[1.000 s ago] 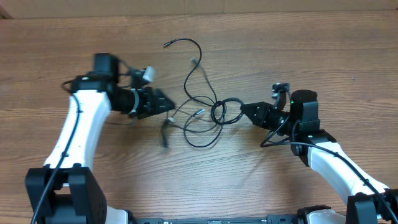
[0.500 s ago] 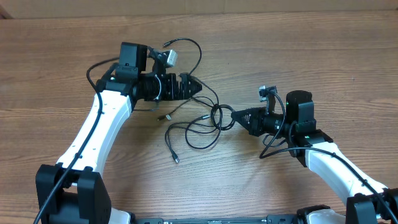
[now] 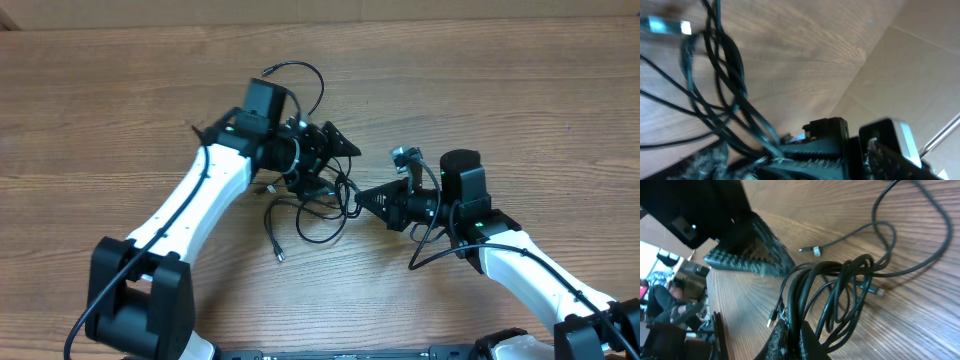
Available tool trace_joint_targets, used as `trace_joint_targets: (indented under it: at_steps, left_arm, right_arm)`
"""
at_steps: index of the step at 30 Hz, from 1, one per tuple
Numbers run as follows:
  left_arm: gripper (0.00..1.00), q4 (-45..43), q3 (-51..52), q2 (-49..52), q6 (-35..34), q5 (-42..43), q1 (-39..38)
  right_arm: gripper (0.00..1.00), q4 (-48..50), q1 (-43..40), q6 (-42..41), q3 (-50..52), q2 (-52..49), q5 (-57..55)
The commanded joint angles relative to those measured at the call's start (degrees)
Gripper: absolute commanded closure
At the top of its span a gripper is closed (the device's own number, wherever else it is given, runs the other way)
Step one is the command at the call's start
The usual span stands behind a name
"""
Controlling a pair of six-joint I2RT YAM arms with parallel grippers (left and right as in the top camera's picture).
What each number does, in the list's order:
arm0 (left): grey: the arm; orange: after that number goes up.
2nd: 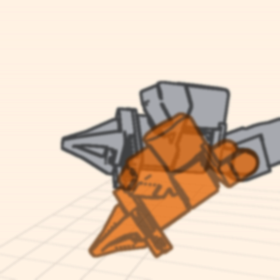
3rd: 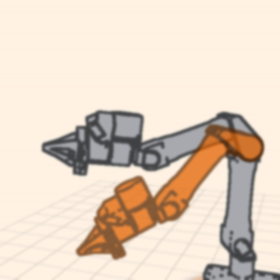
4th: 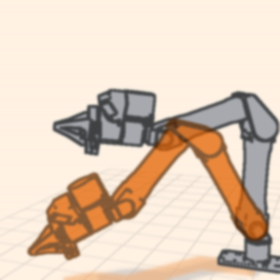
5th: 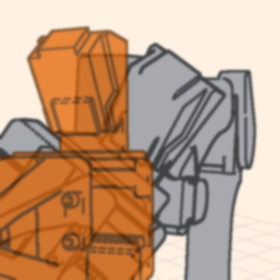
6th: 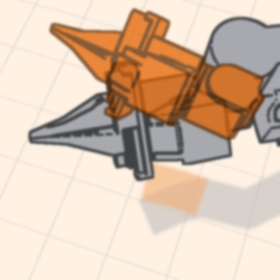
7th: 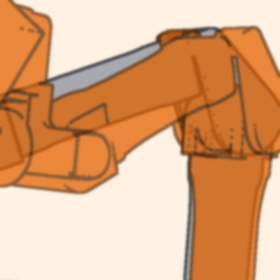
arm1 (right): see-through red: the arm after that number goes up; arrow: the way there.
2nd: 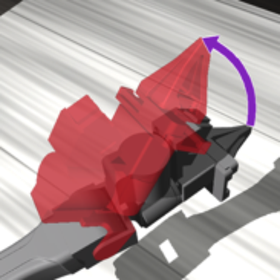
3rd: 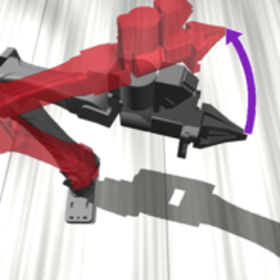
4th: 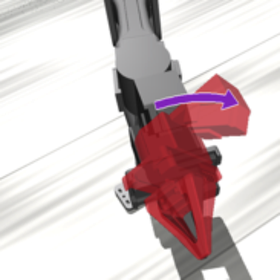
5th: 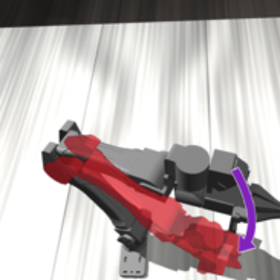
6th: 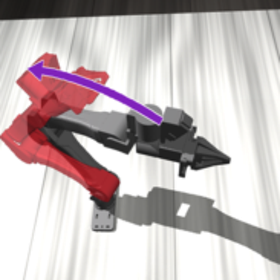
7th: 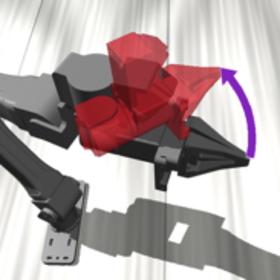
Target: Untangle cables
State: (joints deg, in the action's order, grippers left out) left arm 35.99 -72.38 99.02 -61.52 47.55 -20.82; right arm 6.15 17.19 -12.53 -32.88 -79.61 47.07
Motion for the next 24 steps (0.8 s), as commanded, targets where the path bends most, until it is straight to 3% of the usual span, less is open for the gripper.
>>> trace_joint_targets:
  at_steps: [1,6,13,16,19,21,23,24]
  left_arm:
    - [0.26,-0.07,-0.90,1.60,-5.42,-1.79,-2.10]
    - [0.46,-0.07,-0.90,2.27,-7.80,-1.88,-3.39]
    - [0.52,-0.02,-0.90,2.38,-7.26,-4.85,-4.96]
    - [0.71,-0.07,-0.90,2.51,-5.68,-9.33,-6.10]
    - [0.96,-0.13,-0.90,2.56,1.81,-14.86,-7.02]
    - [0.96,-0.83,-0.90,2.54,8.79,-15.19,-6.80]
    - [0.96,-2.05,-0.92,2.51,15.96,-13.33,-5.49]
    - [0.96,-2.51,-0.92,2.45,19.80,-11.45,-4.46]
  right_arm:
    - [0.96,0.11,0.70,0.83,0.24,0.37,-1.14]
    - [0.96,0.11,0.70,0.61,0.24,0.37,-1.09]
    - [0.96,0.11,0.70,0.57,0.24,0.37,-0.57]
    - [0.96,0.11,0.70,0.24,0.24,0.37,0.48]
    - [0.96,-0.48,0.70,0.17,0.24,0.37,0.59]
    - [0.89,-1.20,0.70,0.17,0.24,0.37,0.61]
    - [0.76,-2.25,0.70,0.11,0.24,0.37,0.68]
    - [0.48,-2.86,0.70,-0.59,0.24,0.37,0.81]
